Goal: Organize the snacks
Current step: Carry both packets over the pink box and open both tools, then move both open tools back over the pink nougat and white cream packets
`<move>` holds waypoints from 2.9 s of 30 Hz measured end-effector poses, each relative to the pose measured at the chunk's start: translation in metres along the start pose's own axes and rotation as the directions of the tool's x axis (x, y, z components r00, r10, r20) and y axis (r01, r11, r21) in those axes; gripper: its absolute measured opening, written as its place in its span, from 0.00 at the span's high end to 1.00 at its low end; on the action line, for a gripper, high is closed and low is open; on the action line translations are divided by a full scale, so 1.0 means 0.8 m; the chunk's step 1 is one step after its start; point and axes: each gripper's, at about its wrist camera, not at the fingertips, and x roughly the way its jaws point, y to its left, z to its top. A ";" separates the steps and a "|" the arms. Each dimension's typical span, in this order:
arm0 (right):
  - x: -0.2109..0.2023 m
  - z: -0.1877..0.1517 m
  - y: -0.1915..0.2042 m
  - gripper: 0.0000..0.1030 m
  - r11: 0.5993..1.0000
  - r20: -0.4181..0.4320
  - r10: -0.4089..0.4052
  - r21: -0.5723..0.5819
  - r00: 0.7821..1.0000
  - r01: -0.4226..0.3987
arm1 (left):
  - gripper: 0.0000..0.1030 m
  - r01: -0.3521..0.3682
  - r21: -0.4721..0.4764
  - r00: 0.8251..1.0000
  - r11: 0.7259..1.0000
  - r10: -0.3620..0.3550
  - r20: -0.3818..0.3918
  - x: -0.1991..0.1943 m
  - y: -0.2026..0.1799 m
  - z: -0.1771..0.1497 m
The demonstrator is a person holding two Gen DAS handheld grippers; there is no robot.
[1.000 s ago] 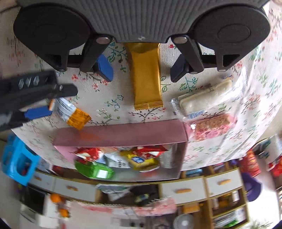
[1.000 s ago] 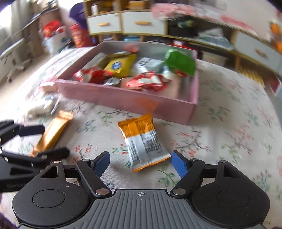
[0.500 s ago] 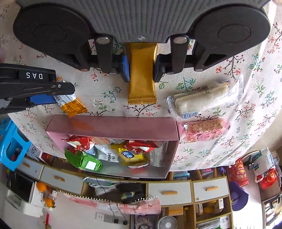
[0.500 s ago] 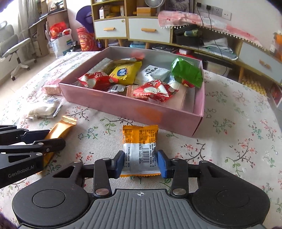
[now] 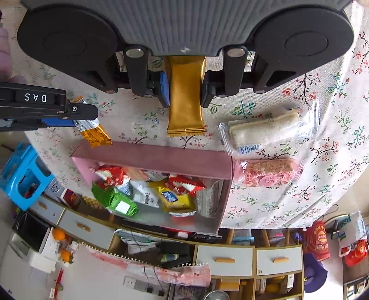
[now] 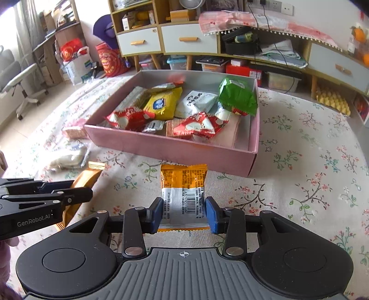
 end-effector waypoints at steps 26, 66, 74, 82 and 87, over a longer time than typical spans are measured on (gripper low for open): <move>0.027 0.106 -0.040 0.63 0.937 0.124 0.070 0.333 0.990 -0.108 | 0.75 0.150 0.089 0.985 0.985 -0.157 0.071 0.078 0.004 0.123; 0.080 0.134 -0.053 0.41 0.903 0.108 0.100 0.407 0.989 -0.136 | 0.38 0.071 0.202 0.994 0.977 -0.087 0.071 0.134 0.002 0.146; 0.038 0.130 -0.041 0.34 0.910 0.117 0.058 0.402 0.991 -0.101 | 0.24 0.039 0.217 0.992 0.975 -0.063 0.106 0.087 0.000 0.130; -0.016 0.117 -0.007 0.22 0.932 0.138 0.015 0.357 0.990 -0.064 | 0.08 0.019 0.214 0.990 0.977 -0.048 0.132 0.036 0.001 0.109; -0.035 0.100 0.017 0.18 0.940 0.137 0.003 0.337 0.991 -0.049 | 0.02 -0.018 0.233 0.991 0.972 -0.013 0.133 0.011 0.005 0.094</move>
